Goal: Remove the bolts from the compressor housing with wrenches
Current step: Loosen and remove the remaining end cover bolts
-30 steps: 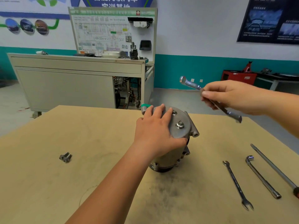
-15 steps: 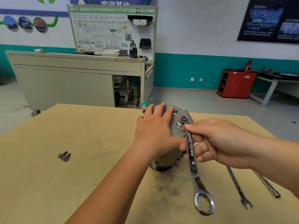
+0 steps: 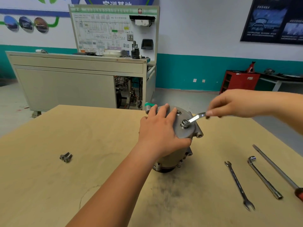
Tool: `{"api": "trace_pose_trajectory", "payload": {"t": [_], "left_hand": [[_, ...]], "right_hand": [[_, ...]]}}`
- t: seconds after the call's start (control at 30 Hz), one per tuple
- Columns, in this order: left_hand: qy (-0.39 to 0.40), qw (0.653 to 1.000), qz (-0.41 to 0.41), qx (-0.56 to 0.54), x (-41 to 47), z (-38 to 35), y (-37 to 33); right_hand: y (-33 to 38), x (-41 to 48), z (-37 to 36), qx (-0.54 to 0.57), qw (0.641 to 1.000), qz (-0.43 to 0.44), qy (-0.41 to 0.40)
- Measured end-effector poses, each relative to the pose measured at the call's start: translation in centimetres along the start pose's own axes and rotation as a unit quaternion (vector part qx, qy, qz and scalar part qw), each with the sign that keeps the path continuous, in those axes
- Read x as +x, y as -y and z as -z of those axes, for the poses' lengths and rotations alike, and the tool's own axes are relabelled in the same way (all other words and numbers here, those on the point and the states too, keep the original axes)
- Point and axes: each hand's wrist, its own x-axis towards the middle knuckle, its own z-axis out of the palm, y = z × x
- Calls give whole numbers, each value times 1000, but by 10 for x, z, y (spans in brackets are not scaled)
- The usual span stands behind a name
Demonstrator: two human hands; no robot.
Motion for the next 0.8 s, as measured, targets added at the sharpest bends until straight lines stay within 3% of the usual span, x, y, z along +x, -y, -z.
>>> {"api": "trace_pose_trajectory", "payload": {"t": [0.1, 0.2, 0.27, 0.37, 0.47, 0.53, 0.8], "left_hand": [[2, 1000, 3, 5, 1, -1, -2], [1, 1000, 7, 3, 0, -1, 0], [-2, 1000, 8, -1, -1, -1, 3], [-8, 1000, 10, -1, -2, -2, 3], [-8, 1000, 14, 7, -2, -1, 2], [7, 1000, 15, 12, -2, 1, 2], [9, 1000, 19, 12, -4, 5, -2]], "right_hand": [[-5, 9, 2, 25, 995, 45, -80], [-7, 3, -4, 137, 976, 50, -161], [-3, -4, -14, 203, 962, 53, -174], [11, -16, -36, 356, 930, 34, -80], [28, -25, -55, 535, 844, -1, 33], [36, -27, -62, 584, 809, -10, 62], [41, -26, -68, 614, 789, -4, 37]]}}
